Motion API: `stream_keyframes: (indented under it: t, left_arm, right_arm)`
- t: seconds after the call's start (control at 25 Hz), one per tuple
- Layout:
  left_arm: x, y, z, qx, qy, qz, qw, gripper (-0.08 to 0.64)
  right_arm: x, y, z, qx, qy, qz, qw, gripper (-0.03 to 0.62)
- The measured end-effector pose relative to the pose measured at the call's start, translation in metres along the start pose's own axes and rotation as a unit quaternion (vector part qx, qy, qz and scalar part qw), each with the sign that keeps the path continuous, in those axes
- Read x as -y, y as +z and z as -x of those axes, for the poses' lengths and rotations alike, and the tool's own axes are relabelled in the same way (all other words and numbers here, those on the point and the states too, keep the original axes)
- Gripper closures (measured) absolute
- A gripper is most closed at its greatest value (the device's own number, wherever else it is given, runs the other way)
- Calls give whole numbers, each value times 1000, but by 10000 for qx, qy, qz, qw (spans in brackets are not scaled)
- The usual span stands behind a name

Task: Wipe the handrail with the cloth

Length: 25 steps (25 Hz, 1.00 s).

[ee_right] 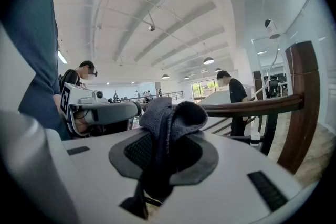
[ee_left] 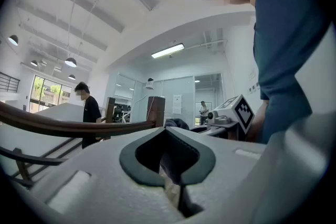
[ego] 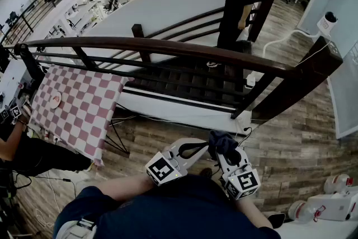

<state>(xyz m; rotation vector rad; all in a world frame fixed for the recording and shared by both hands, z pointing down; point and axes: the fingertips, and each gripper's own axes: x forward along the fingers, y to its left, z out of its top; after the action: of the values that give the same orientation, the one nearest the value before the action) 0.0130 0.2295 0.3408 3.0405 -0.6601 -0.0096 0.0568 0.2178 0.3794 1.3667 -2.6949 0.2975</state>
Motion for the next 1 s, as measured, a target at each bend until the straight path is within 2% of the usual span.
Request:
stream_keyframes:
  t: [0.56, 0.68, 0.84, 1.0]
  left_arm:
    - [-13, -1, -9, -4, 144, 59, 9999, 565]
    - [-18, 1, -18, 27, 232, 127, 9996, 565]
    - [-23, 2, -42, -56, 338, -29, 9994, 565]
    - [-33, 4, -68, 47, 608, -24, 9981, 564]
  right_arm:
    - [11, 0, -12, -81, 164, -45, 9998, 502]
    - [21, 4, -14, -82, 201, -52, 9998, 502]
    - [44, 10, -16, -53, 370, -1, 9993, 501]
    - [72, 13, -15, -63, 509, 4, 9987, 501]
